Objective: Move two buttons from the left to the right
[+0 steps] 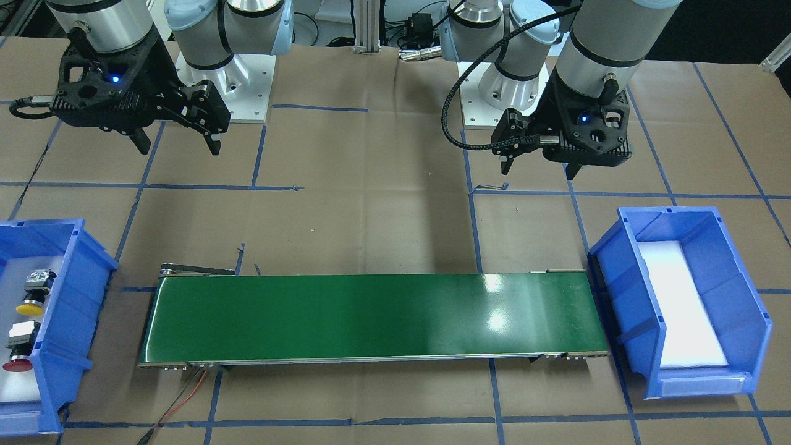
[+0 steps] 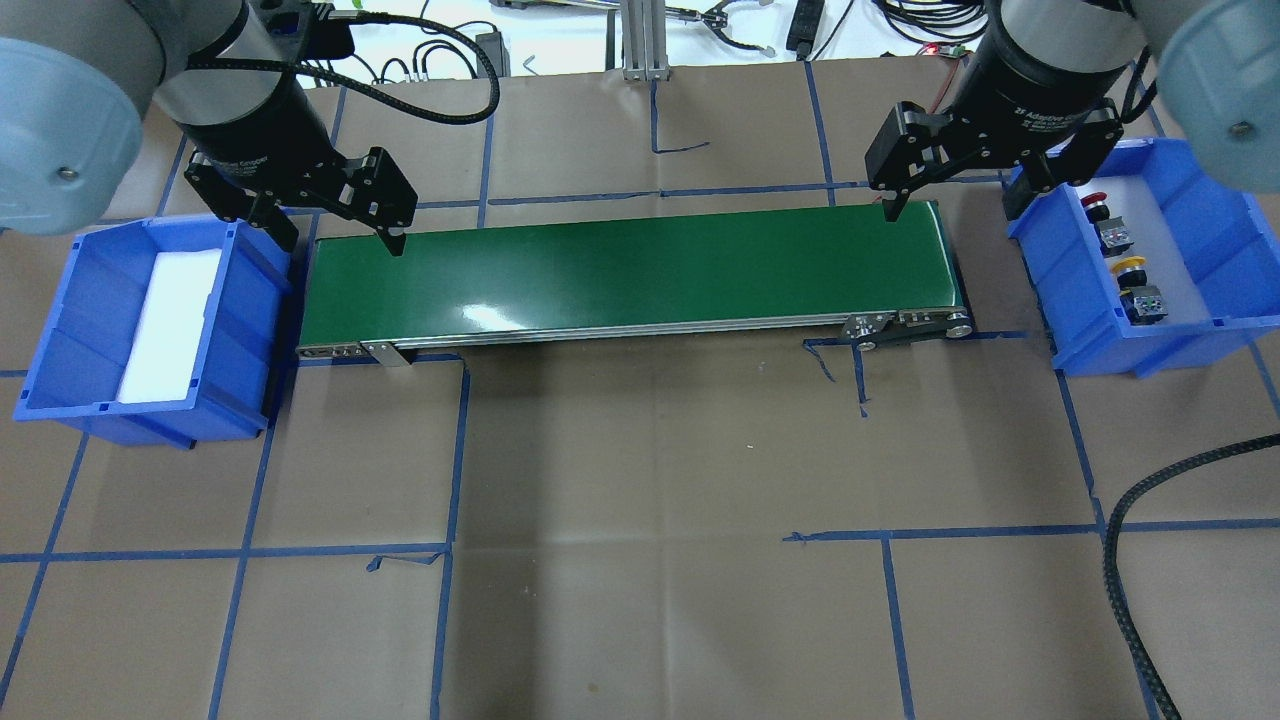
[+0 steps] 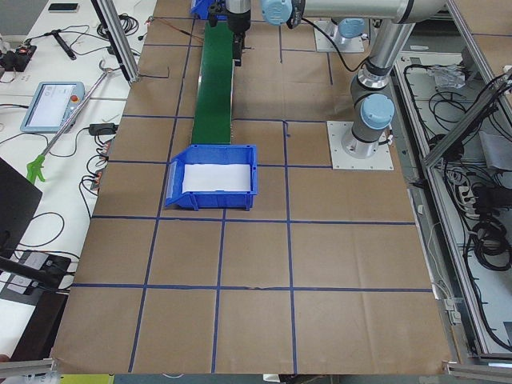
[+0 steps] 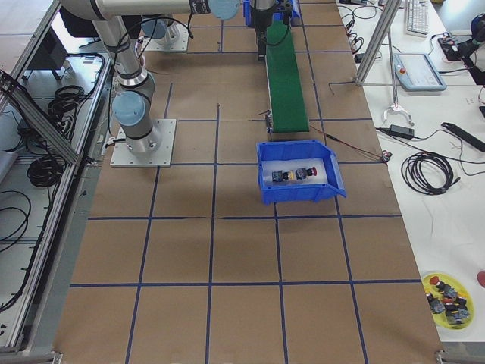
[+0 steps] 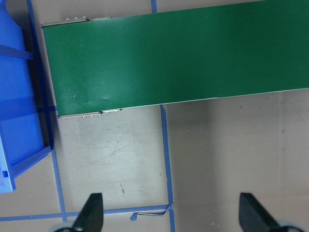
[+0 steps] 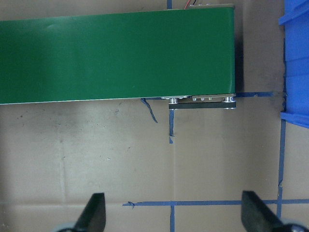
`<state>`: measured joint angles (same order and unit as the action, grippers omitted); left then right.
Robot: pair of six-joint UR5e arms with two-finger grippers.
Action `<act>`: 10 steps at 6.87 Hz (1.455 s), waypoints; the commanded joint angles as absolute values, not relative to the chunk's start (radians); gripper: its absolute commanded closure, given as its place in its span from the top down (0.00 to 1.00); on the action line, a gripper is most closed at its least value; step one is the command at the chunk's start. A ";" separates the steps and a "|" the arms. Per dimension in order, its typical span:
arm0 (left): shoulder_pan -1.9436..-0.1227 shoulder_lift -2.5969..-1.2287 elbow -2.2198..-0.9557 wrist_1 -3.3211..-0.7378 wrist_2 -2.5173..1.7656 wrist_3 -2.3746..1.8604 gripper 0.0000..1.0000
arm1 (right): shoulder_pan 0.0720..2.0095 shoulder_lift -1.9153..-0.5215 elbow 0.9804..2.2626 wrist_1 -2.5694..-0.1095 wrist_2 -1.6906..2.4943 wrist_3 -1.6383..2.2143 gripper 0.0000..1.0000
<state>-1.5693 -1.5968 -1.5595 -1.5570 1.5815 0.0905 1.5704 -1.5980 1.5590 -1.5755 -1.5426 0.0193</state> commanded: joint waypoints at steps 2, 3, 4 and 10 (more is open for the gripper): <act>-1.569 -1.597 -1.562 -1.557 1.582 0.091 1.00 | 1.571 -1.595 1.562 -1.554 -1.545 0.020 1.00; -1.569 -1.597 -1.562 -1.557 1.582 0.092 1.00 | 1.572 -1.597 1.563 -1.554 -1.545 0.020 1.00; -1.569 -1.597 -1.562 -1.557 1.582 0.092 1.00 | 1.572 -1.595 1.565 -1.555 -1.545 0.020 1.00; -1.569 -1.594 -1.566 -1.557 1.580 0.092 1.00 | 1.572 -1.583 1.571 -1.559 -1.546 0.014 1.00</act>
<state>-1.5693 -1.5939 -1.5647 -1.5570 1.5811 0.0920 1.5723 -1.5847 1.5699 -1.5574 -1.5457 0.0158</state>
